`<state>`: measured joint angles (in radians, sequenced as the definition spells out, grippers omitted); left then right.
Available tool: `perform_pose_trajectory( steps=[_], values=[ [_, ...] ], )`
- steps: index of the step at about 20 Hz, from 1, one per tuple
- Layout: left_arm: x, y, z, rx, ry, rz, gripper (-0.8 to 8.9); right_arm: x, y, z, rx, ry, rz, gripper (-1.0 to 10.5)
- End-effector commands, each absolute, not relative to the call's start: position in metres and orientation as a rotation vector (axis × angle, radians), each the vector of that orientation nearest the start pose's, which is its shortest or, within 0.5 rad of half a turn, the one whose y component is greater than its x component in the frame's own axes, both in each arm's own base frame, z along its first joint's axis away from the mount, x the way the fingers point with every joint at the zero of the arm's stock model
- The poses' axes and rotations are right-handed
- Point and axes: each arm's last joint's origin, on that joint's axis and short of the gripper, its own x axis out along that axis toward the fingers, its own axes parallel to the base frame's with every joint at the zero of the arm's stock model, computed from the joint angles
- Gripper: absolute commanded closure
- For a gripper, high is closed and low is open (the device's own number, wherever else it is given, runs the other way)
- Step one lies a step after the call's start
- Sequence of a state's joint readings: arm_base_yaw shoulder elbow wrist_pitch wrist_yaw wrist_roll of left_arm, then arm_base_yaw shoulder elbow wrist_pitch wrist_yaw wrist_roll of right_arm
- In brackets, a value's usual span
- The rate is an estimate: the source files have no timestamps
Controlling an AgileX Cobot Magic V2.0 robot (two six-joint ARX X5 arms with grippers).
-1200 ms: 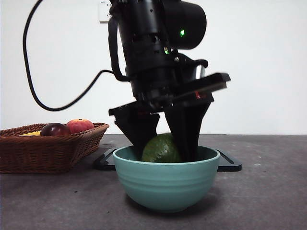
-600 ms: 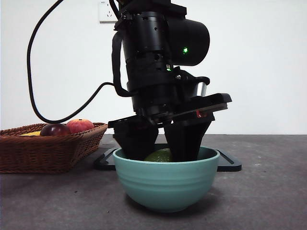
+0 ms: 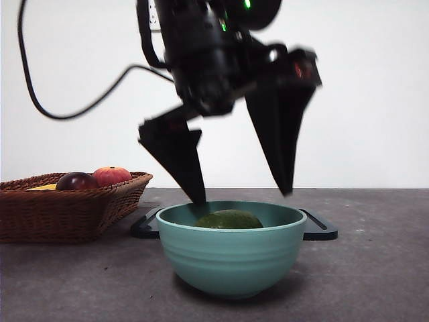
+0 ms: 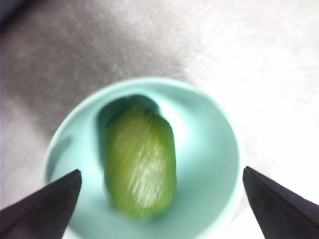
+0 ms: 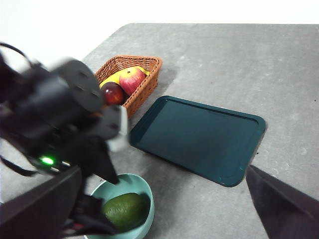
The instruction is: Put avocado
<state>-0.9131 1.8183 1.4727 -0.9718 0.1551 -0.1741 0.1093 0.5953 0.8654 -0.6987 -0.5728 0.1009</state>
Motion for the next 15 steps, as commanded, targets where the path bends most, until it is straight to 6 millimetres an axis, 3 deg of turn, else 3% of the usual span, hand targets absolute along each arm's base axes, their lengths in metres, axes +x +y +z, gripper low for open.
perform_pose_trajectory(
  steps=[1,6,10,15],
  values=[
    [0.207,-0.282,0.266,0.364,1.286,-0.817,2.79,0.102,0.027,0.343,0.182,0.430,0.658,2.8],
    [0.178,-0.243,0.327,0.344,1.171,-0.869,2.83,0.102,0.027,0.343,0.185,0.435,0.663,2.8],
    [0.145,-0.191,0.379,0.324,0.975,-0.874,2.84,0.102,0.028,0.342,0.198,0.452,0.664,2.8],
    [0.100,-0.122,0.404,0.293,0.751,-0.773,2.84,0.102,0.029,0.341,0.217,0.464,0.668,2.8]
  ],
)
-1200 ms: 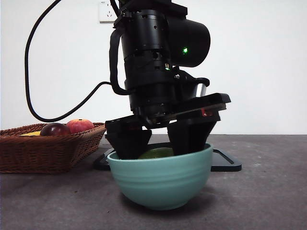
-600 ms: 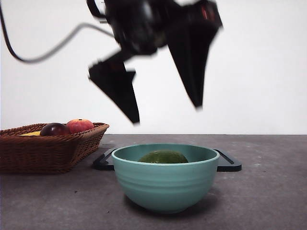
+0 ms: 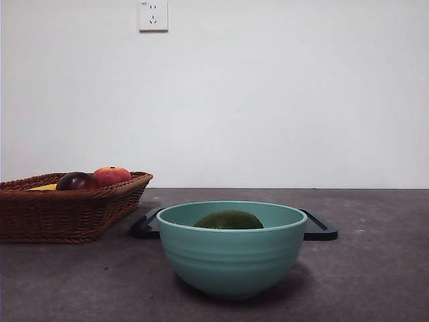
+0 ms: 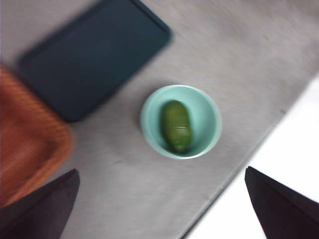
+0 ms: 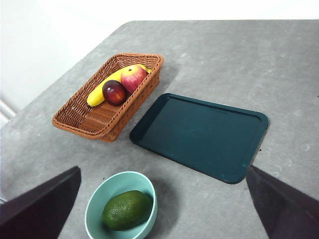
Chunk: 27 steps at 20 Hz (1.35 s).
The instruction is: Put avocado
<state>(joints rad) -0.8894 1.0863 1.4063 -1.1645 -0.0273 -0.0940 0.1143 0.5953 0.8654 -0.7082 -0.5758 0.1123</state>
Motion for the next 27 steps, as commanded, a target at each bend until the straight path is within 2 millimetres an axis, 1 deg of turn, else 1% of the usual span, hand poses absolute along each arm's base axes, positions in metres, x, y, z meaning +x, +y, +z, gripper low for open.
perform_pose_trajectory(
  steps=[1,3,6,8,10,12,15,18,20,23,27],
  values=[
    [0.090,-0.108,0.404,0.272,0.710,-0.772,2.84,0.105,0.031,0.340,0.226,0.480,0.675,2.8],
    [0.070,-0.084,0.401,0.228,0.625,-0.784,2.84,0.109,0.034,0.338,0.235,0.509,0.696,2.8],
    [0.046,-0.055,0.383,0.188,0.567,-0.790,2.84,0.121,0.045,0.332,0.230,0.583,0.730,2.9],
    [0.035,-0.041,0.369,0.155,0.554,-0.786,2.83,0.132,0.056,0.327,0.214,0.634,0.755,2.9],
    [0.029,-0.034,0.356,0.118,0.557,-0.778,2.84,0.142,0.071,0.320,0.195,0.695,0.766,2.9],
    [0.026,-0.030,0.348,0.088,0.568,-0.769,2.84,0.152,0.089,0.311,0.160,0.772,0.753,2.9],
    [0.025,-0.029,0.348,0.086,0.563,-0.770,2.84,0.168,0.115,0.300,0.114,0.893,0.741,2.9],
    [0.025,-0.029,0.348,0.085,0.560,-0.770,2.84,0.185,0.142,0.285,0.007,1.046,0.675,2.9],
    [0.025,-0.029,0.348,0.085,0.560,-0.770,2.84,0.197,0.158,0.274,-0.065,1.108,0.628,2.9],
    [0.025,-0.029,0.348,0.085,0.561,-0.770,2.84,0.212,0.172,0.255,-0.109,1.184,0.596,2.9],
    [0.025,-0.029,0.348,0.085,0.561,-0.770,2.84,0.224,0.181,0.225,-0.154,1.301,0.547,2.9]
  ],
)
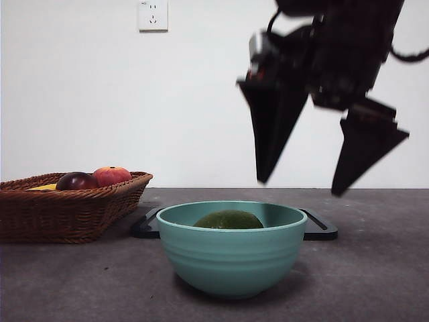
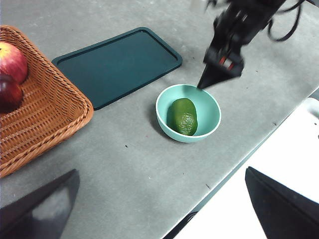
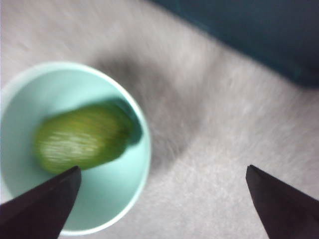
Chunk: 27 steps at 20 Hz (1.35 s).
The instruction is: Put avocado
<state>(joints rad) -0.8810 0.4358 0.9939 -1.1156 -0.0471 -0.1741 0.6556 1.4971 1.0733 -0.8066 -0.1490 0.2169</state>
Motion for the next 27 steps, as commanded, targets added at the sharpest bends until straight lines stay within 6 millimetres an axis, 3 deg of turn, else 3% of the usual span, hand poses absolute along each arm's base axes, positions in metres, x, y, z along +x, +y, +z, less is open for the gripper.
perform_pose_trajectory(
  steps=[1,3,4,9,12,16,19,23,27],
  values=[
    [0.025,-0.029,0.348,0.085,0.560,-0.770,2.84,0.226,0.182,0.218,-0.166,1.326,0.533,2.9],
    [0.025,-0.029,0.348,0.085,0.560,-0.771,2.83,0.230,0.185,0.209,-0.174,1.353,0.526,2.9],
    [0.025,-0.029,0.348,0.085,0.560,-0.770,2.84,0.231,0.186,0.205,-0.177,1.361,0.523,3.5],
    [0.025,-0.029,0.348,0.085,0.559,-0.771,2.84,0.236,0.191,0.193,-0.161,1.393,0.529,7.9],
    [0.025,-0.029,0.348,0.085,0.559,-0.771,2.84,0.238,0.194,0.195,-0.113,1.377,0.587,9.2],
    [0.025,-0.029,0.348,0.085,0.559,-0.771,2.84,0.242,0.197,0.200,-0.082,1.344,0.573,9.4],
    [0.025,-0.029,0.348,0.088,0.557,-0.772,2.84,0.258,0.193,0.215,-0.038,1.299,0.522,9.4],
    [0.025,-0.029,0.348,0.088,0.558,-0.772,2.84,0.303,0.185,0.230,0.011,1.287,0.454,9.4],
    [0.025,-0.029,0.348,0.088,0.558,-0.772,2.84,0.356,0.185,0.229,0.060,1.289,0.419,9.4]
  ],
)
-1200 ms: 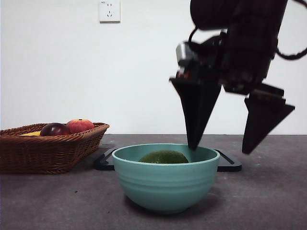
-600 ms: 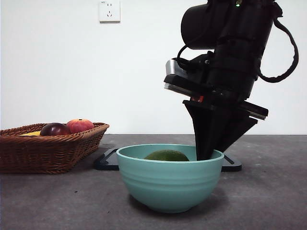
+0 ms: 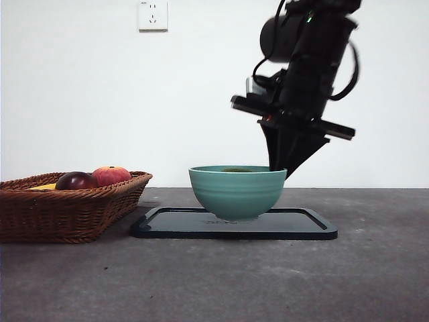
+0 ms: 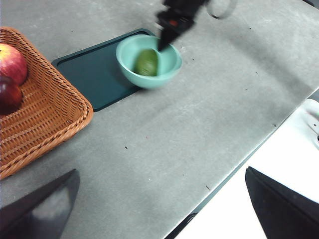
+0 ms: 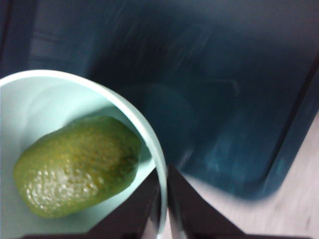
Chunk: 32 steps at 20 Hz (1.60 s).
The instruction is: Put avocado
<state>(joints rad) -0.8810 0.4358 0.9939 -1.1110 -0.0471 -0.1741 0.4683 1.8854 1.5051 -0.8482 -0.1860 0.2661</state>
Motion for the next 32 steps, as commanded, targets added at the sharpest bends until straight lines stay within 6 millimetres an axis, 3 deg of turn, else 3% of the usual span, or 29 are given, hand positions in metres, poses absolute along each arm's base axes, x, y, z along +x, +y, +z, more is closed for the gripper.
perform_pose_trajectory(
  steps=[1,4,7,8,10,13,16,20,23,27,32],
  values=[
    [0.025,-0.029,0.348,0.088,0.558,-0.772,2.84,0.369,0.186,0.226,0.073,1.296,0.413,9.4],
    [0.025,-0.029,0.348,0.088,0.558,-0.772,2.84,0.399,0.193,0.214,0.091,1.293,0.384,9.4],
    [0.025,-0.029,0.348,0.088,0.558,-0.772,2.84,0.405,0.195,0.202,0.092,1.305,0.358,9.4],
    [0.025,-0.029,0.348,0.088,0.558,-0.772,2.83,0.405,0.195,0.202,0.085,1.303,0.363,9.1],
    [0.025,-0.029,0.348,0.088,0.557,-0.772,2.84,0.406,0.195,0.203,0.084,1.292,0.358,7.0],
    [0.026,-0.029,0.349,0.085,0.553,-0.773,2.83,0.414,0.187,0.230,0.088,1.264,0.335,4.8],
    [0.026,-0.030,0.350,0.077,0.536,-0.776,2.84,0.411,0.181,0.283,0.024,1.229,0.287,3.0],
    [0.026,-0.030,0.350,0.072,0.536,-0.776,2.84,0.369,0.173,0.363,-0.004,1.066,0.298,2.8],
    [0.026,-0.030,0.350,0.073,0.536,-0.776,2.84,0.327,0.161,0.401,-0.056,1.044,0.247,2.8],
    [0.026,-0.030,0.350,0.072,0.535,-0.776,2.84,0.270,0.148,0.439,-0.121,0.975,0.218,2.8],
    [0.026,-0.030,0.350,0.072,0.536,-0.776,2.83,0.191,0.128,0.450,-0.165,0.917,0.284,2.8]
  ],
)
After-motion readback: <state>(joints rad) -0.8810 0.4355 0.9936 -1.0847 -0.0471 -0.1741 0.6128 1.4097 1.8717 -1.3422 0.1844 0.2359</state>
